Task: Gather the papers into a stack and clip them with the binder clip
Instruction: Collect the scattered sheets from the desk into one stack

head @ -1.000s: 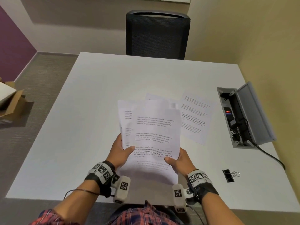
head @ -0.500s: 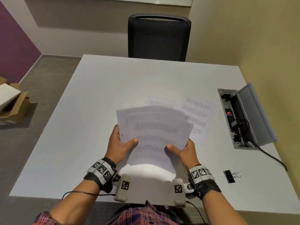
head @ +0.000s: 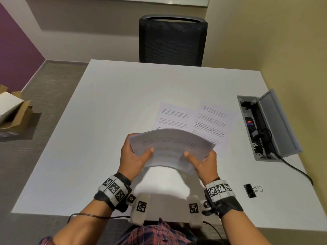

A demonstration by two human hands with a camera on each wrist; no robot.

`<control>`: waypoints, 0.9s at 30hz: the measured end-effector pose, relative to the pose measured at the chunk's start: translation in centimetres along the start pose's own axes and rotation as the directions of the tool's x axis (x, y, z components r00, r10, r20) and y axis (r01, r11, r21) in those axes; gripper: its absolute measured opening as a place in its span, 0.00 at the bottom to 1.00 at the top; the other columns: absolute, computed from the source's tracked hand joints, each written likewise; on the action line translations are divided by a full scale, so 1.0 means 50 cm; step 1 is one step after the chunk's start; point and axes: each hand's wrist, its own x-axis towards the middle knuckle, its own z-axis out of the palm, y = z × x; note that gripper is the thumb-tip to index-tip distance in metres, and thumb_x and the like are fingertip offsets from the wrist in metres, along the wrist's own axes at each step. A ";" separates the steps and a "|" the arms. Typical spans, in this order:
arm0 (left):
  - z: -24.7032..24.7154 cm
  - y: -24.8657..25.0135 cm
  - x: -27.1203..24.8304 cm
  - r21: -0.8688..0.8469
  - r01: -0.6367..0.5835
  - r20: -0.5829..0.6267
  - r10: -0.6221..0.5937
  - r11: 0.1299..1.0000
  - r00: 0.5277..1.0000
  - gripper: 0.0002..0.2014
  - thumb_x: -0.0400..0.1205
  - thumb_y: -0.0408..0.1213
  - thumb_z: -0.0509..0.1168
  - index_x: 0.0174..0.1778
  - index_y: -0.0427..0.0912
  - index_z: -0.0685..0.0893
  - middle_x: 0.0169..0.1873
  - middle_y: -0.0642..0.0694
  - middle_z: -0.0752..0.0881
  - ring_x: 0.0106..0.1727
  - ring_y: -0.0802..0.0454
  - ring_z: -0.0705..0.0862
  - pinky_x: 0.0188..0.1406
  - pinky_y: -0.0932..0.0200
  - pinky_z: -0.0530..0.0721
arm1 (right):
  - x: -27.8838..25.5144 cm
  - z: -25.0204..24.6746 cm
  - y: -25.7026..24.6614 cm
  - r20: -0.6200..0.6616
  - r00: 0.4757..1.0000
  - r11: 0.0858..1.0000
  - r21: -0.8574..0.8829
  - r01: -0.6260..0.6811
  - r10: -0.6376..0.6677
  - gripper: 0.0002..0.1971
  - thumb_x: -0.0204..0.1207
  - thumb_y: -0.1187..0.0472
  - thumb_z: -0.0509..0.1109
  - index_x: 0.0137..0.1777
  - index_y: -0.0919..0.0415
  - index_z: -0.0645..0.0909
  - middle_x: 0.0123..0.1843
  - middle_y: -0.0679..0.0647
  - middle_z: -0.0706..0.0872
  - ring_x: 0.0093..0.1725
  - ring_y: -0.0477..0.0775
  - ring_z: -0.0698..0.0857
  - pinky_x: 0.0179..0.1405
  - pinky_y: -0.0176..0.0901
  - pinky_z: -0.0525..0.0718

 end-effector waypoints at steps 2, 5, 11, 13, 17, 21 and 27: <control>0.000 -0.007 -0.006 0.028 -0.002 0.039 0.001 1.000 0.999 0.24 0.64 0.43 0.76 0.54 0.57 0.76 0.53 0.51 0.83 0.53 0.63 0.83 0.53 0.63 0.84 | -0.004 -0.004 0.013 0.025 0.999 0.999 -0.028 -0.043 0.044 0.21 0.67 0.70 0.80 0.60 0.67 0.82 0.54 0.62 0.91 0.55 0.59 0.90 0.58 0.54 0.87; 0.001 -0.029 -0.019 0.025 0.076 0.039 -0.076 0.997 0.996 0.27 0.63 0.45 0.76 0.58 0.51 0.77 0.54 0.46 0.84 0.57 0.55 0.84 0.57 0.54 0.86 | -0.019 -0.006 0.037 0.034 0.995 0.995 -0.038 -0.091 0.092 0.22 0.65 0.70 0.80 0.60 0.67 0.81 0.55 0.62 0.90 0.56 0.59 0.89 0.61 0.60 0.87; 0.028 -0.049 -0.030 0.007 0.131 0.005 -0.131 0.991 0.991 0.25 0.63 0.38 0.75 0.56 0.47 0.79 0.54 0.43 0.85 0.56 0.52 0.85 0.56 0.56 0.83 | -0.029 0.018 0.045 -0.015 0.996 0.996 -0.031 -0.086 0.085 0.15 0.66 0.76 0.78 0.48 0.58 0.84 0.48 0.62 0.91 0.52 0.63 0.89 0.58 0.59 0.87; 0.034 -0.045 -0.028 0.028 0.119 0.006 -0.119 0.993 0.993 0.20 0.64 0.31 0.73 0.51 0.49 0.80 0.48 0.47 0.86 0.49 0.62 0.85 0.48 0.63 0.82 | -0.027 0.024 0.042 -0.027 0.995 0.996 -0.005 -0.094 0.093 0.15 0.64 0.71 0.79 0.49 0.57 0.84 0.49 0.61 0.91 0.52 0.60 0.89 0.55 0.54 0.88; 0.013 -0.047 -0.018 0.045 0.104 0.041 -0.106 0.994 0.994 0.19 0.65 0.28 0.73 0.49 0.50 0.81 0.49 0.49 0.85 0.49 0.63 0.84 0.49 0.68 0.82 | -0.022 -0.003 0.047 -0.012 0.995 0.996 0.010 -0.094 0.094 0.13 0.67 0.70 0.78 0.49 0.57 0.86 0.43 0.48 0.94 0.48 0.50 0.92 0.52 0.41 0.89; 0.008 -0.075 -0.030 0.056 0.242 0.123 -0.248 0.969 0.961 0.15 0.73 0.29 0.75 0.52 0.47 0.85 0.47 0.52 0.92 0.51 0.62 0.88 0.55 0.65 0.84 | -0.019 -0.005 0.056 0.049 0.992 0.992 -0.050 -0.113 0.116 0.10 0.72 0.70 0.76 0.51 0.58 0.86 0.47 0.51 0.92 0.48 0.48 0.91 0.51 0.41 0.87; 0.014 -0.065 -0.035 0.067 0.288 -0.039 -0.285 0.955 0.958 0.07 0.79 0.33 0.71 0.49 0.51 0.87 0.42 0.55 0.91 0.46 0.65 0.89 0.42 0.71 0.85 | -0.007 -0.004 0.043 0.122 0.990 0.997 -0.004 -0.076 0.076 0.12 0.73 0.67 0.76 0.54 0.56 0.83 0.46 0.40 0.93 0.50 0.42 0.90 0.50 0.33 0.87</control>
